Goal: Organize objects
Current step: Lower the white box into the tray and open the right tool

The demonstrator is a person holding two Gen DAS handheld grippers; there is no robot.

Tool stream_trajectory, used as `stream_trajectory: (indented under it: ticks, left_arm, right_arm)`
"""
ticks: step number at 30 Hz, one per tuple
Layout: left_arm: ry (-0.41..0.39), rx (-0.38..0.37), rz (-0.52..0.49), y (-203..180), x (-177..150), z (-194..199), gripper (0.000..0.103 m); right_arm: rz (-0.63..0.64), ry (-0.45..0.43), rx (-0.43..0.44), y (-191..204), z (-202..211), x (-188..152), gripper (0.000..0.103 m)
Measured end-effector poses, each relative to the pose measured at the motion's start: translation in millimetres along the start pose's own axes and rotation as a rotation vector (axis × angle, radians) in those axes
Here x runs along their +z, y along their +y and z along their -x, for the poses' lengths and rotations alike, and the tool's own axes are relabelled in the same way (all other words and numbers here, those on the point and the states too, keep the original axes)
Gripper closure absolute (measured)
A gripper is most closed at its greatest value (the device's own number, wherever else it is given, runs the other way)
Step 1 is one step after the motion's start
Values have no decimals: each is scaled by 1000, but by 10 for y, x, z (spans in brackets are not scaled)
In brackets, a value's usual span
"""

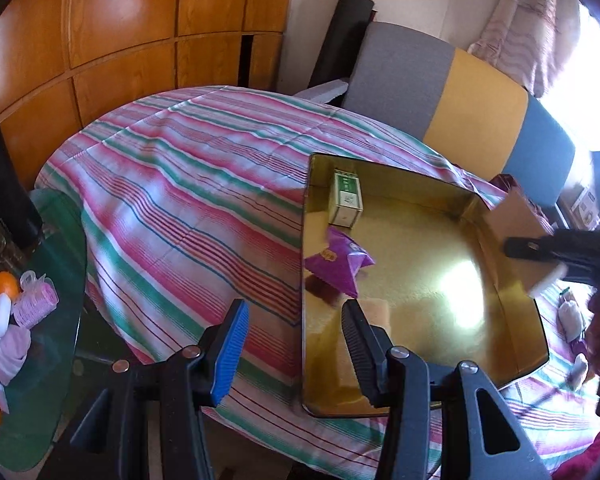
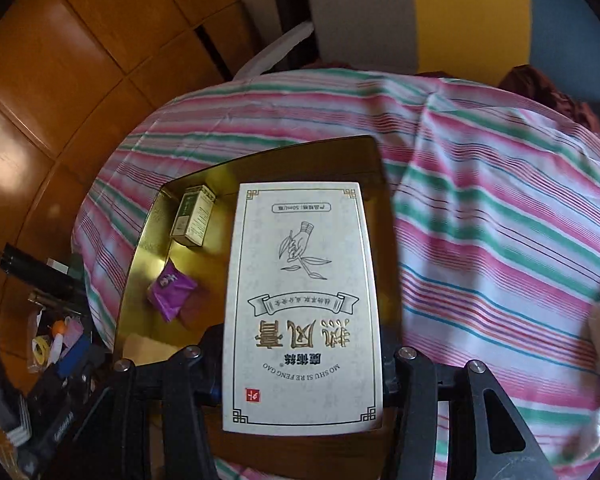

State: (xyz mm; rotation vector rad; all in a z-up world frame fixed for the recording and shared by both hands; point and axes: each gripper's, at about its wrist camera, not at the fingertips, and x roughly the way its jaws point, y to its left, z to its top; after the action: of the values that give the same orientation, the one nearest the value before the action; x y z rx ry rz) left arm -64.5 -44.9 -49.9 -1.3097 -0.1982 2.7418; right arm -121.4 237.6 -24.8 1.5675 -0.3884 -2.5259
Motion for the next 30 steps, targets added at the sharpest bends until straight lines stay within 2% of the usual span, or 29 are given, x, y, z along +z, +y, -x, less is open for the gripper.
stream_trajectory:
  ticks: [4, 11, 13, 14, 15, 18, 23, 26, 30]
  left_arm:
    - [14, -6, 38, 127, 13, -63, 54]
    - [45, -18, 81, 223, -7, -165, 54]
    - [56, -29, 90, 232, -16, -192, 54]
    - [59, -23, 96, 225, -17, -199, 54]
    - [61, -23, 97, 227, -19, -206, 54]
    - [64, -23, 109, 248, -26, -225, 54]
    - [44, -15, 115, 253, -28, -181, 54]
    - [20, -12, 109, 246, -4, -116, 54]
    - [-7, -13, 92, 183, 21, -38, 54]
  right_arm:
    - [-38, 55, 10, 205, -437, 284, 51]
    - [-92, 117, -37, 525, -1086, 640, 50]
    - [-116, 128, -17, 578, -1217, 715, 43]
    - [-134, 135, 10, 601, -1280, 762, 33]
    - [-158, 134, 35, 603, -1316, 791, 26]
    - [-197, 113, 112, 596, -1298, 821, 24]
    - [-204, 93, 182, 492, -1107, 713, 21]
    - [-194, 73, 179, 410, -961, 610, 20]
    - [-145, 31, 115, 224, -622, 353, 14]
